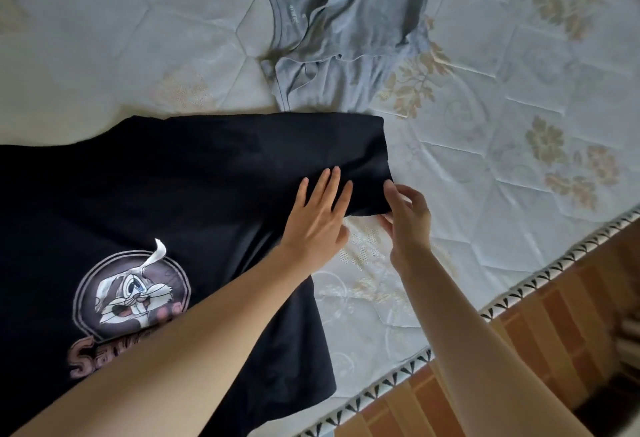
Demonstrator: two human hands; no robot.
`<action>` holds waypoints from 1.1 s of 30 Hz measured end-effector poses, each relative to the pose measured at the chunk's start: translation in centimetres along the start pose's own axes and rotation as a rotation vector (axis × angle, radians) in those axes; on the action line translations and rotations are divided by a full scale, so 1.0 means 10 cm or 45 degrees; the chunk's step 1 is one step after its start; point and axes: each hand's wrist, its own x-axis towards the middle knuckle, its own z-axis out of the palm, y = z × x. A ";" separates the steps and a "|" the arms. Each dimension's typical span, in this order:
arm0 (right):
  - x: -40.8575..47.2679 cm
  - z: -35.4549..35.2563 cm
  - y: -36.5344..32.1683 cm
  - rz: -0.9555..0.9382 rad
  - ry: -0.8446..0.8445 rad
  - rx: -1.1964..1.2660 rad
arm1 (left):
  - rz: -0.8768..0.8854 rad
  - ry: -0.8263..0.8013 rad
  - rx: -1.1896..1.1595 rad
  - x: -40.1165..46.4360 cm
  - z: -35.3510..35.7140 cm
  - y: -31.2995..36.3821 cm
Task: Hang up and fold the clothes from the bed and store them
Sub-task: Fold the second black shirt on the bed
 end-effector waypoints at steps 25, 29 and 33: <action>0.05 -0.37 0.08 -0.174 -0.261 -0.629 | 0.403 0.095 0.848 1.15 -0.75 0.09; 0.07 -0.32 0.12 -0.146 -0.244 -0.736 | 0.445 0.031 0.896 1.22 -0.85 0.13; 0.04 -0.26 0.13 -0.111 -0.192 -0.693 | 0.527 0.010 0.972 1.26 -0.96 0.11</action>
